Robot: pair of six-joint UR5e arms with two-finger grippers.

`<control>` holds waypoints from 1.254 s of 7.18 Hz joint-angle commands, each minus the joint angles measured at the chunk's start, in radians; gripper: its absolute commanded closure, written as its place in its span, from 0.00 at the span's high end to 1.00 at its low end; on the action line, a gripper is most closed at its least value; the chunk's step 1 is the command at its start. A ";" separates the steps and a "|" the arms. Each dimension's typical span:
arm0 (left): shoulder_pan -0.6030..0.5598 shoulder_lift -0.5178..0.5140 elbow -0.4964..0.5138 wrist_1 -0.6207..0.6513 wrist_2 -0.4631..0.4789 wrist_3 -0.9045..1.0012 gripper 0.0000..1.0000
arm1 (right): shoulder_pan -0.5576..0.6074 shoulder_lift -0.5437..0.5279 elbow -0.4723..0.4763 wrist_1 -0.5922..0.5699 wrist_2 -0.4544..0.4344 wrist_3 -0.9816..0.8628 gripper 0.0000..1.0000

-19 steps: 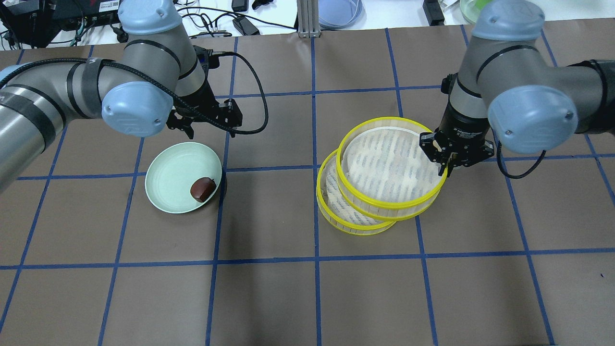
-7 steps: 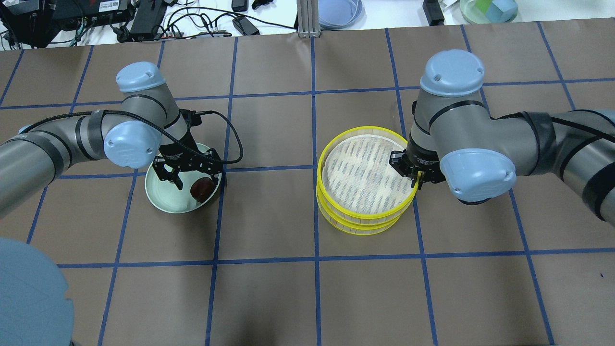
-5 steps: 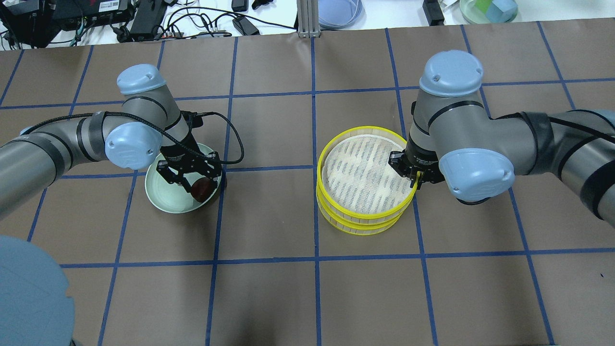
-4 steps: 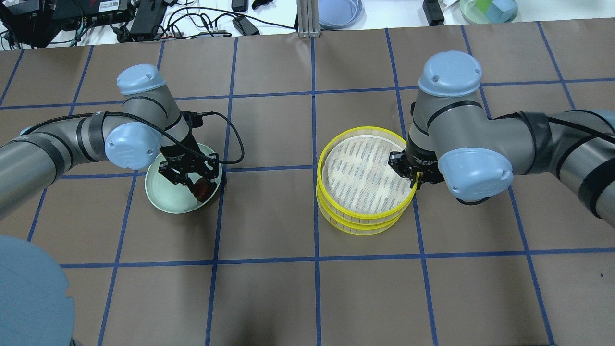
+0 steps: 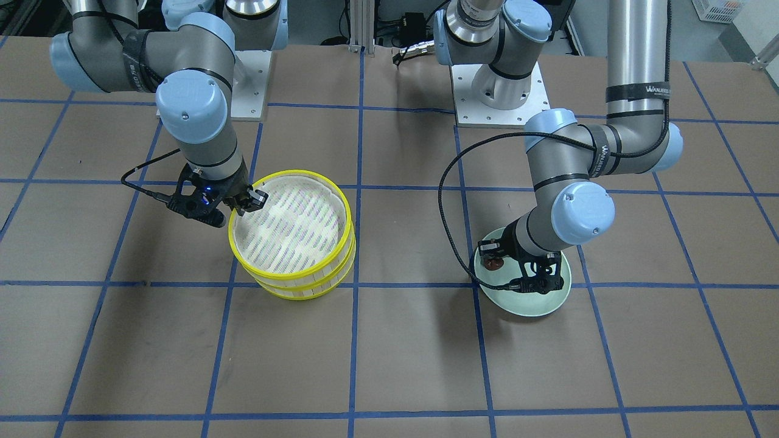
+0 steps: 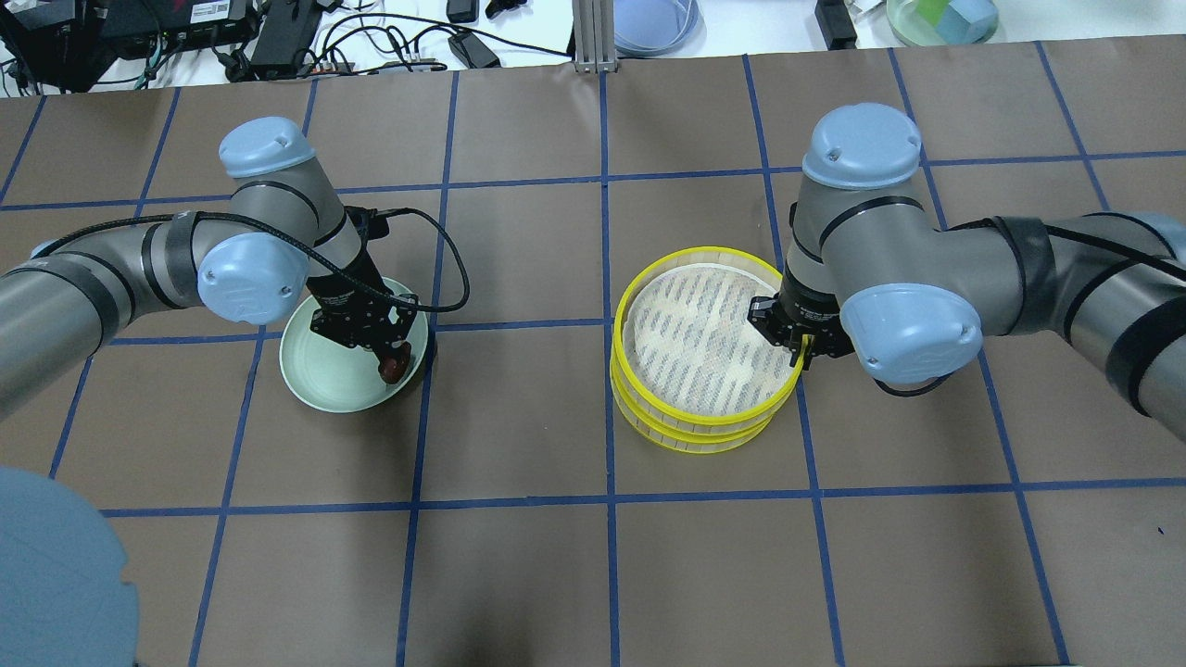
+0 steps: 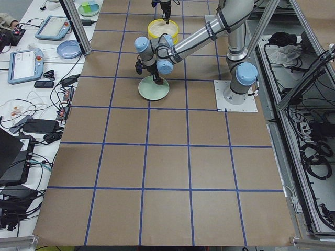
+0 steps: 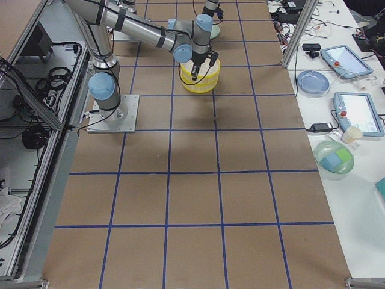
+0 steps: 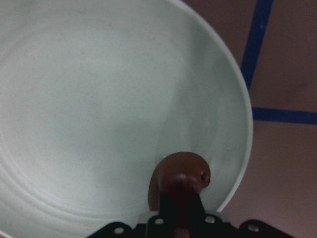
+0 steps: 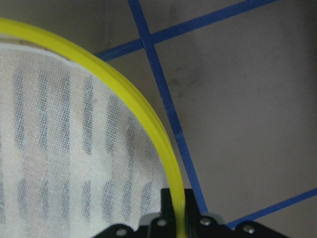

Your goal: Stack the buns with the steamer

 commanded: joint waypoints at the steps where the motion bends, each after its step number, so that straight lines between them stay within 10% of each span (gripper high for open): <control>1: -0.003 0.036 0.063 -0.005 -0.001 -0.002 0.00 | 0.000 0.001 -0.003 0.007 -0.001 -0.002 0.02; 9: -0.035 0.147 0.135 -0.032 0.016 -0.027 0.00 | 0.002 0.002 -0.005 0.015 0.002 0.000 0.40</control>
